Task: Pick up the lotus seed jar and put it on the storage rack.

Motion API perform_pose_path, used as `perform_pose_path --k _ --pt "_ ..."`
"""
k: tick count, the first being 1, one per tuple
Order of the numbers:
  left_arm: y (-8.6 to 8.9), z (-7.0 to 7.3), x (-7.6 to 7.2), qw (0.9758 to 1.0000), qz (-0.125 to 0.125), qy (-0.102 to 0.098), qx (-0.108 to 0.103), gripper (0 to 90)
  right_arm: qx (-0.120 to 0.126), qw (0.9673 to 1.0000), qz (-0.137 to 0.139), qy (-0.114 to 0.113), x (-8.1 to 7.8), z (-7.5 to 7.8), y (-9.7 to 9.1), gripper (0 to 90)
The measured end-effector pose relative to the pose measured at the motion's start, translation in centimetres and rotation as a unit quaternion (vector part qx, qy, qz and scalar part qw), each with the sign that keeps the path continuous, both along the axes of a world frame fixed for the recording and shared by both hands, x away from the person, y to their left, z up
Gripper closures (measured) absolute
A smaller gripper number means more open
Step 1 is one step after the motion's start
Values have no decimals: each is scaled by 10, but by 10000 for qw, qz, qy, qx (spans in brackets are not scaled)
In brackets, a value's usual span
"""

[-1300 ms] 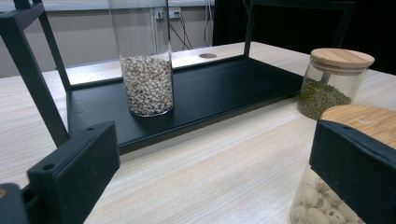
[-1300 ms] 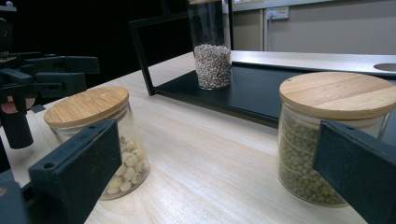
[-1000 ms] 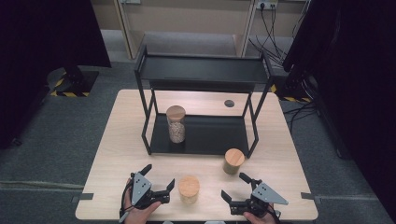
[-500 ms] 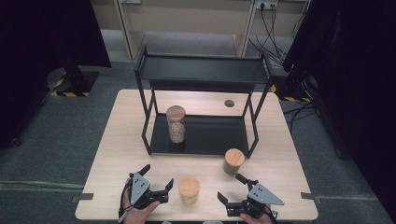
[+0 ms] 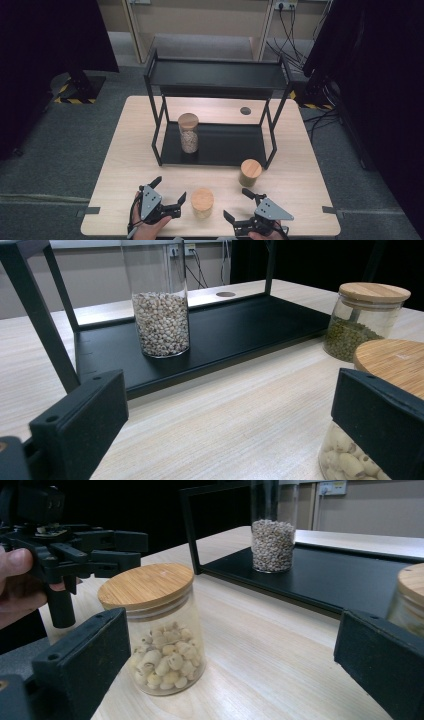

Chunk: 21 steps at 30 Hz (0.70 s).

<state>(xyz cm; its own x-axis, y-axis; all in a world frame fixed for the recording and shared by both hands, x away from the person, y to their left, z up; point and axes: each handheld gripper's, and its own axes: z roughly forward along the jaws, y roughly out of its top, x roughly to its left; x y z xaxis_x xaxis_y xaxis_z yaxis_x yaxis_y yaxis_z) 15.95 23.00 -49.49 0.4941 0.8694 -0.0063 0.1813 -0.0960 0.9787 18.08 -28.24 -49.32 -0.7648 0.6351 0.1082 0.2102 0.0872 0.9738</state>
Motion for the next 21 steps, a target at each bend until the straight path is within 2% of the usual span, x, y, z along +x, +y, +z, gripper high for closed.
perform_pose_path --k 7,21 --pt "2 0 0 10000 0 -2 -27 11 -50 9998 193 41 4 2 12 20" --pt "2 -1 0 10000 -4 15 -41 11 -301 9975 631 48 21 6 43 21"
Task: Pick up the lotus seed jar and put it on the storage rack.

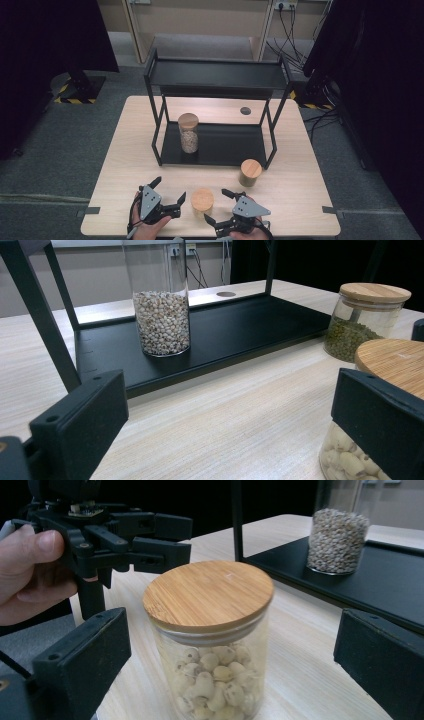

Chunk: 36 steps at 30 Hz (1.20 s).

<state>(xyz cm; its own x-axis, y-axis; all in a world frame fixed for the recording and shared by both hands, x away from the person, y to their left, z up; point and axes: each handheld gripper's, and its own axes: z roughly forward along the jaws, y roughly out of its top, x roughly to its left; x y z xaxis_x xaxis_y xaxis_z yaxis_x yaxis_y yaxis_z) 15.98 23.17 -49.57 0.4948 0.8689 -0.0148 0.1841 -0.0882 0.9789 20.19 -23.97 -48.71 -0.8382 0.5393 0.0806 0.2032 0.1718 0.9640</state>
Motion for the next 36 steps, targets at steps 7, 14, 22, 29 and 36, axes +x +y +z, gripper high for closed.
perform_pose_path --k 7,14,22,29,36 --pt "0 -1 0 10000 -11 13 -4 11 -97 9999 107 -6 5 0 9 24" --pt "0 0 0 10000 -13 20 -15 11 -286 9994 191 -15 10 3 21 82" --pt "1 -1 0 10000 -13 31 -32 11 -432 9988 213 -19 14 5 26 232" --pt "0 -1 1 10000 -43 43 -19 11 -551 9983 118 -147 8 9 29 255" --pt "-1 -2 1 9999 -73 68 -11 12 -406 9989 -79 -232 7 14 22 255"
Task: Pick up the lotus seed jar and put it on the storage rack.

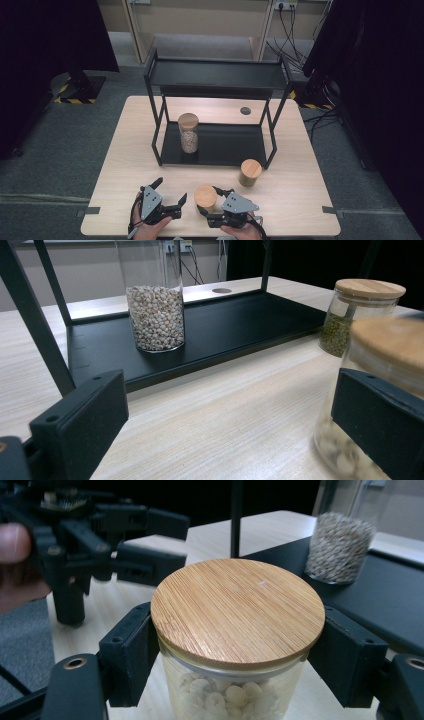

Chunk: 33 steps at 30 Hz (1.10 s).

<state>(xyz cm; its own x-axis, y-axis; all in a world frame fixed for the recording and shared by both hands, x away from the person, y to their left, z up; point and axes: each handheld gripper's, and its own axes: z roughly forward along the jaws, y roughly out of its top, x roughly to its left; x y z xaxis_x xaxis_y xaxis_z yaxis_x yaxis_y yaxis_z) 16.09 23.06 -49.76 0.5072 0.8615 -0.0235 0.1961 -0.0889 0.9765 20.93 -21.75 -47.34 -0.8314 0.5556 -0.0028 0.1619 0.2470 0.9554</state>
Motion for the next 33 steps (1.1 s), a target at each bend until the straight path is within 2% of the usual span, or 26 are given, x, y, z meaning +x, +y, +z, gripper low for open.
perform_pose_path --k 8,14,21,26,33 --pt "0 0 0 10000 -18 -2 2 13 -5 9999 -136 -44 4 8 -2 254" --pt "0 1 -1 10000 -42 -18 4 13 -63 9998 -171 -88 9 17 4 254" --pt "1 1 -1 10000 -29 -19 2 15 -80 9997 -205 56 18 19 10 254" --pt "0 1 -1 10000 -58 -29 9 15 -30 9994 -322 116 23 21 10 254" --pt "0 1 -1 10000 -61 -8 -4 15 4 9983 -589 35 32 29 11 254"
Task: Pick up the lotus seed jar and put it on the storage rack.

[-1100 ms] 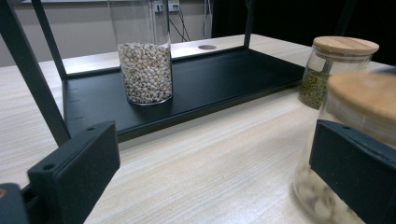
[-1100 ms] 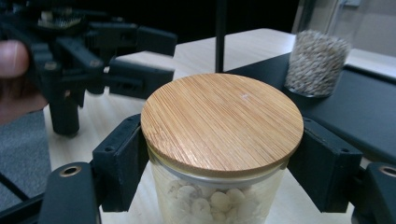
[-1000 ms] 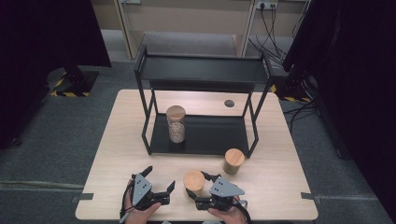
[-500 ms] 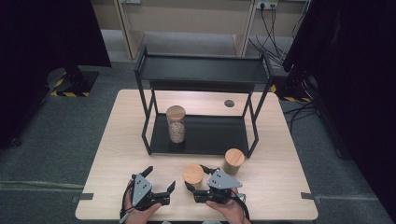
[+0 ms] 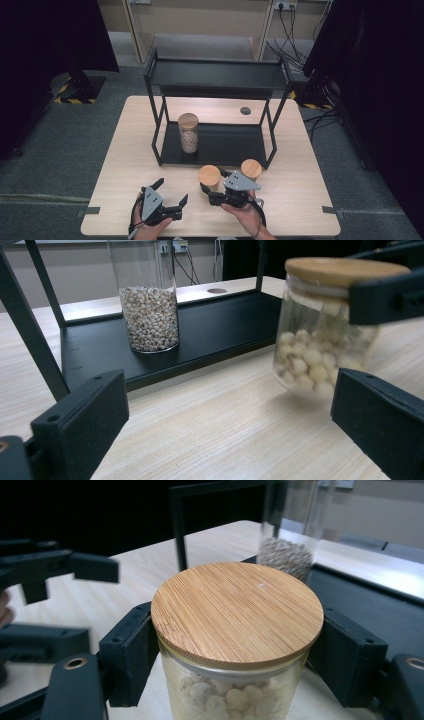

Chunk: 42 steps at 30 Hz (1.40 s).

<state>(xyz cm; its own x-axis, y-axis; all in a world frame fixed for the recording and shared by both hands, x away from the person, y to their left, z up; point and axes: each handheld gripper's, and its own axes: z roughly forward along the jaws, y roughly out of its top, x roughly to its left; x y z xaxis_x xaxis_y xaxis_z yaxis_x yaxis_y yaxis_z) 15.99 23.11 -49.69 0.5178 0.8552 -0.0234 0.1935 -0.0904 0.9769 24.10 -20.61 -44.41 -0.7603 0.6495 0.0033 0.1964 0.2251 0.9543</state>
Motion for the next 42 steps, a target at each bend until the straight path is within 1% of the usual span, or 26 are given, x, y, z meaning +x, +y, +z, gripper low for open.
perform_pose_path --k 4,7,9,15,23,27,30,35,37,40,42 --pt "-1 0 0 10000 -16 12 21 15 -18 9998 -176 -101 5 4 3 254" --pt "0 0 0 10000 -28 4 31 17 -29 9993 -350 -108 12 8 8 254" --pt "0 0 0 10000 -30 9 25 17 -37 9990 -430 -139 16 10 10 254" --pt "0 0 0 10000 -31 13 26 18 -59 9979 -630 -121 27 15 17 255" --pt "-1 0 1 10000 -48 30 21 18 -106 9945 -1042 -83 46 16 28 254" --pt "-1 0 1 10000 -57 55 24 19 -143 9935 -1109 -191 52 17 36 254" --pt "-1 0 0 10000 -68 36 23 20 -162 9927 -1192 -114 61 18 43 254" --pt "-1 0 1 9999 -83 41 40 21 -215 9919 -1241 -138 70 17 52 254" --pt "-1 0 1 10000 -81 38 39 21 -176 9917 -1264 -120 73 16 53 254" --pt "-1 0 1 9999 -82 44 38 21 -174 9903 -1376 -72 78 15 56 254" --pt "-1 0 1 9999 -91 44 45 21 -277 9888 -1462 -95 81 15 60 254"
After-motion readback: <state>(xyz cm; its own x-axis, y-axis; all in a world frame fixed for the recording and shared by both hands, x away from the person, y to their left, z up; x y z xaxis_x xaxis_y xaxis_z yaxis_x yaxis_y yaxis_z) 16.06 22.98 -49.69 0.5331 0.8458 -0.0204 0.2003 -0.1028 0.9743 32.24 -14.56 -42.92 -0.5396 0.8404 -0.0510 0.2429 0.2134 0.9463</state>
